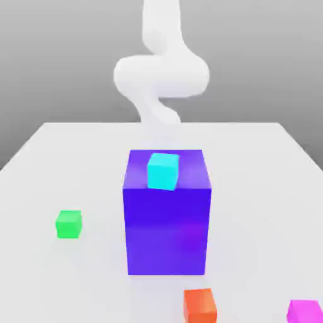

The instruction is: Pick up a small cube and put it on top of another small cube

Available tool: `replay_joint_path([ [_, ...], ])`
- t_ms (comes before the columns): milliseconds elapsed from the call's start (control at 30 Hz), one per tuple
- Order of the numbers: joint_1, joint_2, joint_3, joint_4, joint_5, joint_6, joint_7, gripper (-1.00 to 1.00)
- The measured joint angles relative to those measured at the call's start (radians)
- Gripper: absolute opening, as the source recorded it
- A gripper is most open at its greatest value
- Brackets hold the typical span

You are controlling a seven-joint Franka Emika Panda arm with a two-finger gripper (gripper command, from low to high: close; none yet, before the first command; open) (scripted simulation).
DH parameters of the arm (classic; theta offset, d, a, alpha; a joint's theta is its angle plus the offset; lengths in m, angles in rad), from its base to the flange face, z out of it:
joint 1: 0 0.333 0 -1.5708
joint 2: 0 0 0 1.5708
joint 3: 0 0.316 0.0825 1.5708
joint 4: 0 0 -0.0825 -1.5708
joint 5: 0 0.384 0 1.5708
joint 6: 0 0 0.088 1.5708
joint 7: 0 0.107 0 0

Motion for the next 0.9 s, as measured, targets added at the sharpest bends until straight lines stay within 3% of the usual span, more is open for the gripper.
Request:
replay_joint_path([
  [467,-0.066,0.513,0.243,0.062,-0.205,0.087,0.326,0.00],
  [667,-0.026,0.731,0.285,0.088,-0.293,0.123,0.465,0.00],
  [900,0.042,0.967,0.293,0.114,-0.328,0.180,0.581,0.00],
])
